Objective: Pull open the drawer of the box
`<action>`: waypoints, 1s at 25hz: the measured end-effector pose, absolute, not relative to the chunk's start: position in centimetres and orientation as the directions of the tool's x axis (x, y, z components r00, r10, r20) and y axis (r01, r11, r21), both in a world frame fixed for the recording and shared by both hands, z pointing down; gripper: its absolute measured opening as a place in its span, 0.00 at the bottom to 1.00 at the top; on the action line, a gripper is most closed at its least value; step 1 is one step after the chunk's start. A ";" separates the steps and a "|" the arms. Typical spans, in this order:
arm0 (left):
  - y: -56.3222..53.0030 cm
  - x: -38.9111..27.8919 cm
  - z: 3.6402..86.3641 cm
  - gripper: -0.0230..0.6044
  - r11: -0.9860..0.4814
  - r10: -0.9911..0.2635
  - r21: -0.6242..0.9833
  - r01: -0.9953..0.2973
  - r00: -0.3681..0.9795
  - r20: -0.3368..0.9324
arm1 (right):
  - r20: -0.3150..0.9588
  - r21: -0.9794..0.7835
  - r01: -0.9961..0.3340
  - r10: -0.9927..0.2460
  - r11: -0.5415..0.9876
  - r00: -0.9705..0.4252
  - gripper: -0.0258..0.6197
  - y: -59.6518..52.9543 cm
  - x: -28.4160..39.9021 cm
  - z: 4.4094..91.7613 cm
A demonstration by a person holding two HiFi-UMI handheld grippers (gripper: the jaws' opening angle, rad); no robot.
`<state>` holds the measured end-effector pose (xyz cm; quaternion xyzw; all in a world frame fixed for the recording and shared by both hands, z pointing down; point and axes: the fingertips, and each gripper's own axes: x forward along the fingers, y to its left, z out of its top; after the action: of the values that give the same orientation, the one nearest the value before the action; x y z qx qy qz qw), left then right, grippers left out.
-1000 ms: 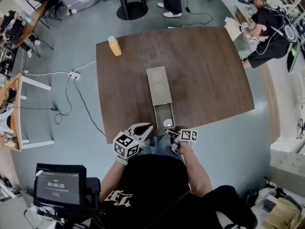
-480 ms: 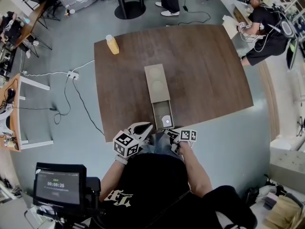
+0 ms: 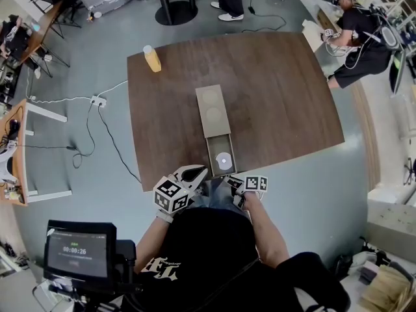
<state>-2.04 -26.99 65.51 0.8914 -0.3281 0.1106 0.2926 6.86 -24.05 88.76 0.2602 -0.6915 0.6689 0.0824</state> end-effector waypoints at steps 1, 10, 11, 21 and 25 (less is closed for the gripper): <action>-26.9 -2.0 65.5 0.04 -0.615 -0.519 0.449 -0.648 0.761 0.389 | 0.461 -0.883 -0.469 -0.246 -0.031 -0.853 0.12 -23.9 6.8 88.8; -26.0 -1.8 65.3 0.04 -0.639 -0.499 0.443 -0.629 0.777 0.384 | 0.448 -0.886 -0.464 -0.288 -0.014 -0.846 0.17 -23.5 7.0 88.2; -25.8 -1.8 65.2 0.04 -0.643 -0.496 0.442 -0.625 0.780 0.381 | 0.449 -0.885 -0.465 -0.300 -0.019 -0.842 0.17 -23.4 7.2 88.1; -25.2 -2.7 63.5 0.04 -0.622 -0.530 0.494 -0.608 0.791 0.306 | 0.577 -0.762 -0.642 -0.366 0.080 -0.730 0.17 -22.6 11.2 85.2; -25.2 -2.9 63.3 0.04 -0.615 -0.543 0.510 -0.601 0.792 0.278 | 0.617 -0.658 -0.718 -0.384 0.228 -0.687 0.09 -23.3 10.9 81.7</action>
<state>-2.89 -25.18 63.33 0.8973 -0.3189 0.0479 0.3014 10.91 -23.34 81.67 0.3596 -0.7661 0.5065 0.1648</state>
